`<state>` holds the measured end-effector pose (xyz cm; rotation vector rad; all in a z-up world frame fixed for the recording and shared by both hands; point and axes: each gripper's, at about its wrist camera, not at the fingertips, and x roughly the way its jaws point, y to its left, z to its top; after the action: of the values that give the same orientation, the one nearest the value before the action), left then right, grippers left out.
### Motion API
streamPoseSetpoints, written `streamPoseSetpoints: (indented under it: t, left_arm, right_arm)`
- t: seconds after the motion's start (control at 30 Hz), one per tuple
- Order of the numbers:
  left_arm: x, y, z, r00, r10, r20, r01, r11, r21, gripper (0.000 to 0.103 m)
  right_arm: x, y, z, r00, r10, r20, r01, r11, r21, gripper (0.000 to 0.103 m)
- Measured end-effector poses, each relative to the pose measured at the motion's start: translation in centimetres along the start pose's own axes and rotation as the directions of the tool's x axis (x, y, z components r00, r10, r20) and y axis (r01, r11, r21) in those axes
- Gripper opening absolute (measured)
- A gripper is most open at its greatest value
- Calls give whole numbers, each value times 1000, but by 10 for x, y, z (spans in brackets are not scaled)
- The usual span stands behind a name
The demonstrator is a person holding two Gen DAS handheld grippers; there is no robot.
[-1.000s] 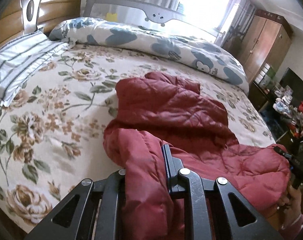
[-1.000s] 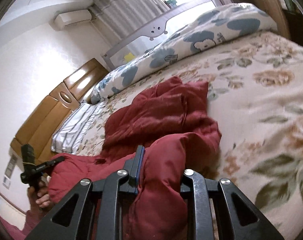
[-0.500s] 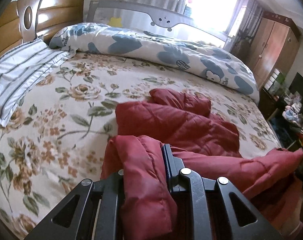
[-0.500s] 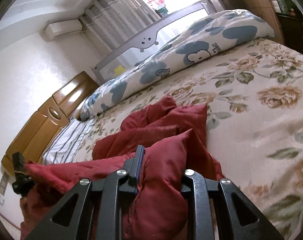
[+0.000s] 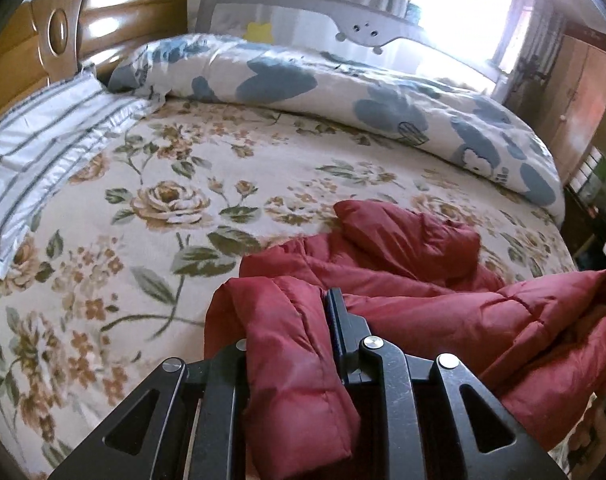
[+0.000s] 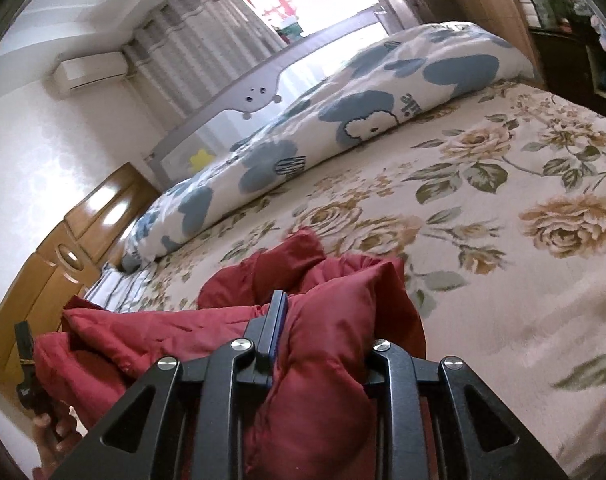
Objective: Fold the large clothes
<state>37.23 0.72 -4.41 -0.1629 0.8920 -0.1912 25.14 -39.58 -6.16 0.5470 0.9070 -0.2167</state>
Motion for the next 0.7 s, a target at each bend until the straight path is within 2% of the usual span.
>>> streamPoseSetpoints:
  t: [0.23, 0.43, 0.6, 0.7]
  left_arm:
    - [79, -3, 31, 994, 64, -86, -68, 997, -46, 22]
    - [127, -2, 42, 990, 85, -111, -92, 994, -55, 25]
    - [175, 9, 45, 981, 96, -171, -115, 988, -105, 26]
    - [193, 8, 51, 978, 111, -175, -129, 987, -94, 27]
  right_arm:
    - [60, -10, 9, 996, -83, -45, 84, 996, 16, 24]
    - [97, -24, 8, 991, -115, -69, 117, 993, 26, 24]
    - [128, -28, 4, 983, -169, -78, 168, 986, -18, 24]
    - [140, -29, 3, 979, -186, -79, 185, 983, -13, 24]
